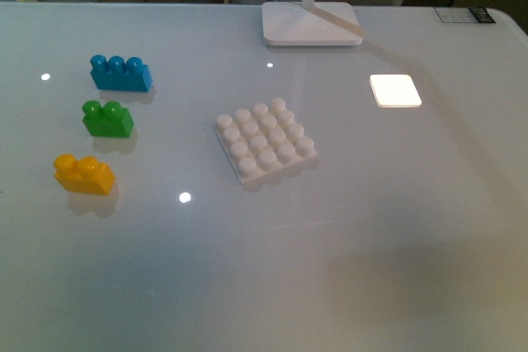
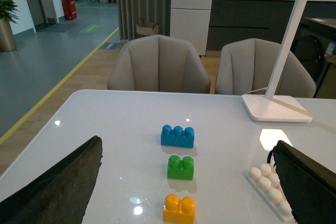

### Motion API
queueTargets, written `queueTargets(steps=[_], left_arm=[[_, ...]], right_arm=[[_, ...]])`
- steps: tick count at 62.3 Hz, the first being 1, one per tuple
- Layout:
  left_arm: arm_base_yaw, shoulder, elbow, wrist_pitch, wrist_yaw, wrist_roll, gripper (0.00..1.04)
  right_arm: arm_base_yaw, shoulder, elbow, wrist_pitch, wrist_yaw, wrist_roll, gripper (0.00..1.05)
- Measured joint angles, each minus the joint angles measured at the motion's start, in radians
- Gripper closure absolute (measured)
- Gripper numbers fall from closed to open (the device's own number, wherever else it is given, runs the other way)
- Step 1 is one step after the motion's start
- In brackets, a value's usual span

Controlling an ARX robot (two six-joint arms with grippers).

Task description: Insert yellow block into base center

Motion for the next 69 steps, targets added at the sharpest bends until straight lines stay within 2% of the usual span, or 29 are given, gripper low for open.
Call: queueTargets(steps=[29,69], left_arm=[[0.000,0.000,0.000,0.000,0.000,0.000,0.07],[0.000,0.000,0.000,0.000,0.000,0.000,0.07]], right_arm=[[0.000,-0.349,-0.010,-0.314,0.000,0.000,1.03],[0.000,-0.620,-0.011,-0.580,0.000,0.000,1.03]])
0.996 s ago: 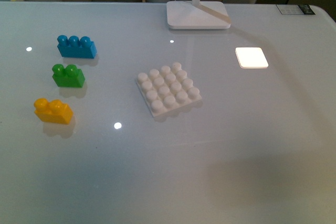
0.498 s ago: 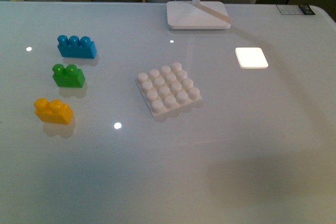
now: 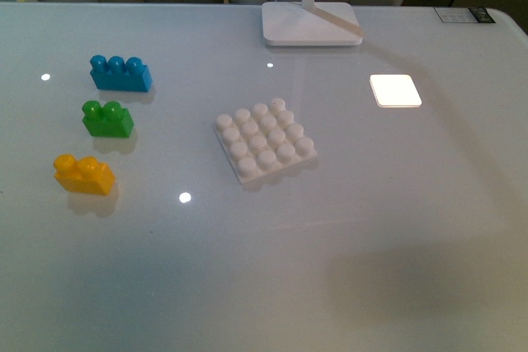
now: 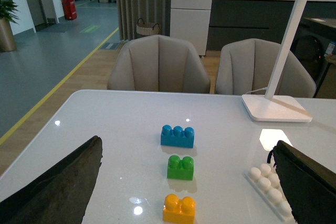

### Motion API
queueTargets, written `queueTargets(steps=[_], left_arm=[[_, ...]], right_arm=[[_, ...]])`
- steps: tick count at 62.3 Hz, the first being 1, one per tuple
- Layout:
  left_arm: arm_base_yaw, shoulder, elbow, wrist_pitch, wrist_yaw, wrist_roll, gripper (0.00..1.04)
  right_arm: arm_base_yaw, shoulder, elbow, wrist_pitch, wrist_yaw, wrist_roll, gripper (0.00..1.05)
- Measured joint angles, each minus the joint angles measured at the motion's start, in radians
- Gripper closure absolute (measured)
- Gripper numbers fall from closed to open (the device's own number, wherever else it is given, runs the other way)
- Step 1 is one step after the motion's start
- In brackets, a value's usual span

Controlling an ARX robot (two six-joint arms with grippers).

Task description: Insert yellow block into base center

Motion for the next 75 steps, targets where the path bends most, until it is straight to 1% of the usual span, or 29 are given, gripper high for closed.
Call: queueTargets(steps=[4,7,10,23,25,33,37,44,45,53,55,57,58,60,61,63,65,69,75], left_arm=[[0.000,0.000,0.000,0.000,0.000,0.000,0.07],[0.000,0.000,0.000,0.000,0.000,0.000,0.07],[0.000,0.000,0.000,0.000,0.000,0.000,0.07],[0.000,0.000,0.000,0.000,0.000,0.000,0.07],[0.000,0.000,0.000,0.000,0.000,0.000,0.07],[0.000,0.000,0.000,0.000,0.000,0.000,0.07],[0.000,0.000,0.000,0.000,0.000,0.000,0.07],[0.000,0.000,0.000,0.000,0.000,0.000,0.07],[0.000,0.000,0.000,0.000,0.000,0.000,0.07],[0.000,0.000,0.000,0.000,0.000,0.000,0.07],[0.000,0.000,0.000,0.000,0.000,0.000,0.07],[0.000,0.000,0.000,0.000,0.000,0.000,0.07],[0.004,0.010,0.004,-0.016,0.019,-0.002,0.07],[0.025,0.076,0.059,-0.155,0.116,-0.011,0.07],[0.027,0.101,0.076,-0.190,0.135,-0.013,0.07],[0.030,0.224,0.145,-0.318,0.195,-0.019,0.07],[0.021,0.307,0.177,-0.371,0.209,-0.024,0.07],[-0.004,0.441,0.206,-0.358,0.205,-0.032,0.07],[-0.045,0.643,0.242,-0.208,0.175,-0.033,0.07]], right_arm=[[0.000,-0.016,0.000,-0.016,0.000,0.000,1.03],[0.000,-0.087,0.000,-0.113,-0.001,0.000,1.03],[0.000,-0.151,0.000,-0.179,0.000,0.000,1.03],[0.000,-0.186,0.000,-0.192,0.000,-0.001,1.02],[0.000,-0.186,0.000,-0.192,0.000,0.000,0.97],[0.000,-0.187,0.000,-0.192,0.000,0.000,0.71],[0.000,-0.187,0.000,-0.192,0.000,0.000,0.60],[0.000,-0.187,0.000,-0.192,0.000,0.000,0.37],[0.000,-0.187,0.000,-0.192,0.000,0.000,0.36],[0.000,-0.187,0.000,-0.192,0.000,0.000,0.11],[0.000,-0.187,0.000,-0.192,0.000,0.000,0.07],[0.000,-0.187,0.000,-0.192,0.000,0.000,0.08],[0.000,-0.187,0.000,-0.192,0.000,0.000,0.09],[0.000,-0.187,0.000,-0.192,0.001,0.000,0.09],[0.000,-0.187,0.000,-0.192,0.001,0.000,0.09],[0.000,-0.187,0.000,-0.192,-0.003,0.000,0.09],[0.000,-0.188,0.000,-0.192,-0.002,0.000,0.09],[0.000,-0.188,0.000,-0.192,-0.002,0.000,0.09],[0.000,-0.188,0.000,-0.192,-0.002,0.000,0.09]])
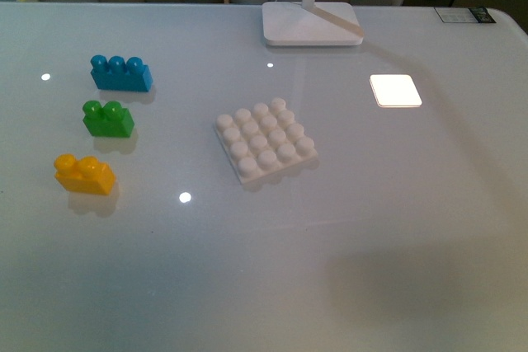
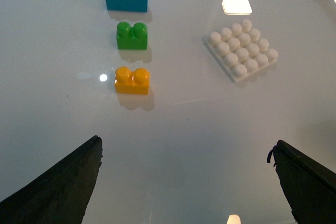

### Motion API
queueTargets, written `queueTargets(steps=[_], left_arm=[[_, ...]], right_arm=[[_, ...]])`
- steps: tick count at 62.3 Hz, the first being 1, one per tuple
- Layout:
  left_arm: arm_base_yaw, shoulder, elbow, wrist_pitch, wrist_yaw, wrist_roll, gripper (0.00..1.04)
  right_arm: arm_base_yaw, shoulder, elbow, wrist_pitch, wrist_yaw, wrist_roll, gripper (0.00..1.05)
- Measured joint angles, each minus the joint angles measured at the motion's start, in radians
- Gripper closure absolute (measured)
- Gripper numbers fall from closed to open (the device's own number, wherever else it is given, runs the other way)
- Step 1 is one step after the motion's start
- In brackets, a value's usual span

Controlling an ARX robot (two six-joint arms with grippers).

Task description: Insert yellow block into base center

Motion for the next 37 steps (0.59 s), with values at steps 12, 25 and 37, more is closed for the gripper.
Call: queueTargets(steps=[12,25,37], left_arm=[[-0.043,0.369,0.048,0.363,-0.069,0.026,0.07],[-0.056,0.797,0.113,0.690,-0.100,0.085,0.07],[-0.046,1.035,0.198,0.757,-0.102,0.108,0.07]], right_arm=[[0.000,0.000,0.000,0.000,0.000,0.000,0.09],[0.000,0.000,0.000,0.000,0.000,0.000,0.09],[0.000,0.000,0.000,0.000,0.000,0.000,0.09]])
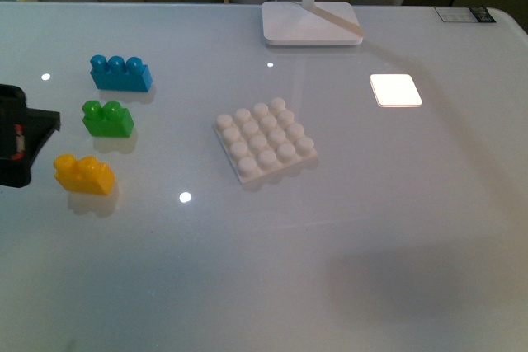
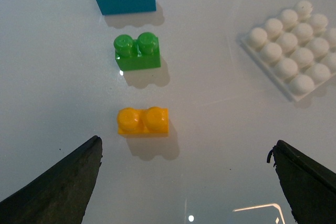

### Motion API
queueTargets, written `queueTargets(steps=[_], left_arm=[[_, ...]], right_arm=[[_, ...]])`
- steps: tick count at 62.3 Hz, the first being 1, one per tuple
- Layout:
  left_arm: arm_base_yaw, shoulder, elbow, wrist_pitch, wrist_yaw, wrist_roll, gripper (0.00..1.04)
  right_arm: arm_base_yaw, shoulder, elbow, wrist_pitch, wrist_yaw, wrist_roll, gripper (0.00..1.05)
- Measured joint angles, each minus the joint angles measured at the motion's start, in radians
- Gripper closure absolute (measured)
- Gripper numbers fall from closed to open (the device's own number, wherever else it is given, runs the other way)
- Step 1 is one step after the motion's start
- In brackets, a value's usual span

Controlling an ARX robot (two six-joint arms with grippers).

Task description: Insert yellow block into base center

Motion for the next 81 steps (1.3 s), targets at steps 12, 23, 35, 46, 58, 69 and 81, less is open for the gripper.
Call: queueTargets(steps=[12,23,35,46,58,69,81], left_arm=[[0.023,0.204,0.121,0.017,-0.004,0.023,0.07],[0.040,0.305,0.192,0.020,-0.005,0.032,0.07],[0.078,0.401,0.239,0.041,-0.002,0.050,0.07],[0.115,0.468,0.267,0.040,0.005,0.059,0.07],[0.126,0.519,0.295,0.034,0.015,0.050,0.07],[0.129,0.538,0.311,0.022,0.032,0.031,0.07],[0.132,0.552,0.319,0.010,0.036,0.014,0.07]], right_arm=[[0.000,0.000,0.000,0.000,0.000,0.000,0.09],[0.000,0.000,0.000,0.000,0.000,0.000,0.09],[0.000,0.000,0.000,0.000,0.000,0.000,0.09],[0.000,0.000,0.000,0.000,0.000,0.000,0.09],[0.000,0.000,0.000,0.000,0.000,0.000,0.09],[0.000,0.000,0.000,0.000,0.000,0.000,0.09],[0.000,0.000,0.000,0.000,0.000,0.000,0.09]])
